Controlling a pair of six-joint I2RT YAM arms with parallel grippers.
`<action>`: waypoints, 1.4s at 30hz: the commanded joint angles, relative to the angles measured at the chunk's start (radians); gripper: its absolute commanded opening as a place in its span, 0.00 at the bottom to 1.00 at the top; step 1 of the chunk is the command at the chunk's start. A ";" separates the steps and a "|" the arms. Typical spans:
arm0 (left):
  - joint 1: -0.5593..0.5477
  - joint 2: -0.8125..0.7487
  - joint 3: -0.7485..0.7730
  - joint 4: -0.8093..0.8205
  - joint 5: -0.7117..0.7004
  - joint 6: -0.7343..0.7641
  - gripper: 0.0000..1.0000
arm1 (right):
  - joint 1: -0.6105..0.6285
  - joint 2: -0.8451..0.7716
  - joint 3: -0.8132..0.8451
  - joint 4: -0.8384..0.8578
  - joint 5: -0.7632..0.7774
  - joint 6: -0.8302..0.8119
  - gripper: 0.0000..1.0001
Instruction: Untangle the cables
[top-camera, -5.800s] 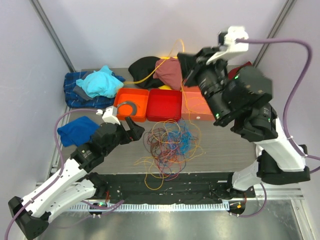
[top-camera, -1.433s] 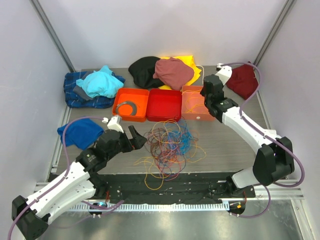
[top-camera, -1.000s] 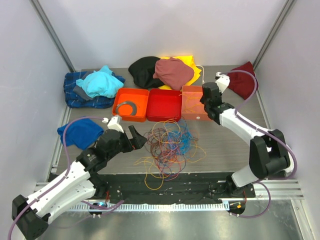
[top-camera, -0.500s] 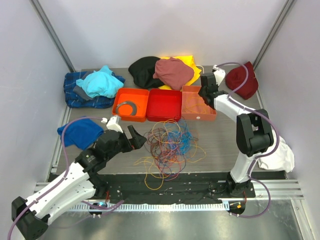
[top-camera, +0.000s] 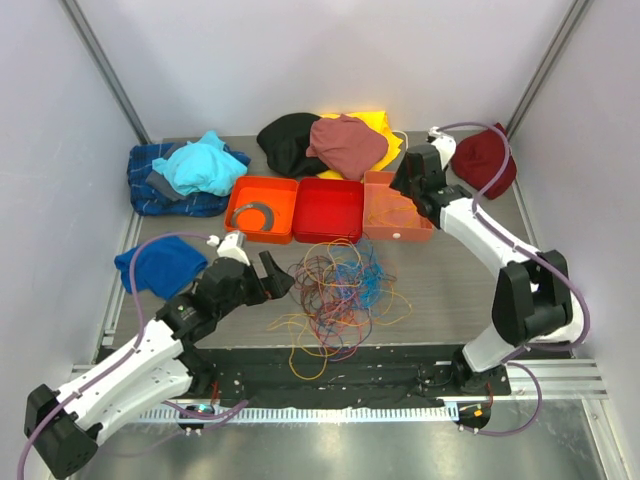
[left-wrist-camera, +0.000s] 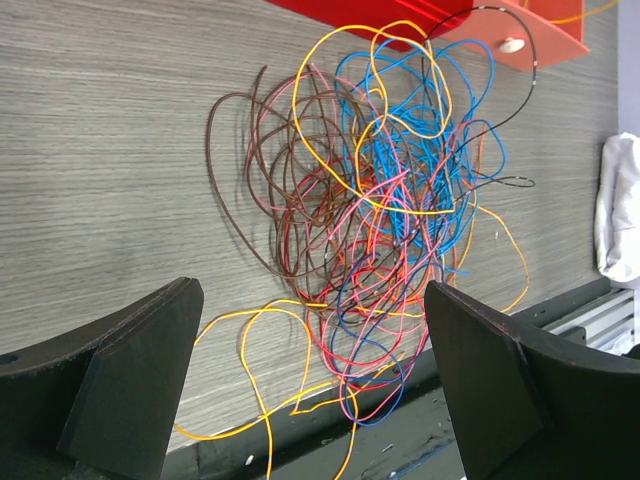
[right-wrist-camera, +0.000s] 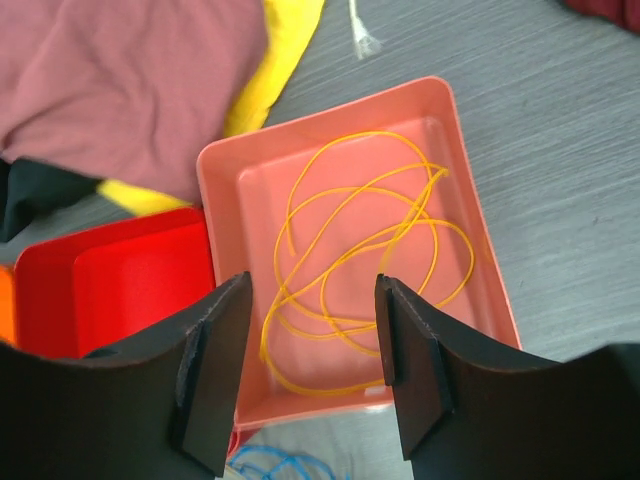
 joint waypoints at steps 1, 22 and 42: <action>-0.005 0.030 0.039 0.065 0.004 0.009 0.99 | 0.046 0.020 0.111 -0.124 0.047 -0.064 0.59; -0.005 0.029 0.044 0.069 -0.016 0.024 0.98 | 0.272 -0.241 -0.095 -0.039 -0.060 -0.060 0.53; -0.005 0.173 0.195 -0.069 -0.149 0.032 0.95 | 0.694 -0.449 -0.475 0.090 -0.120 0.044 0.42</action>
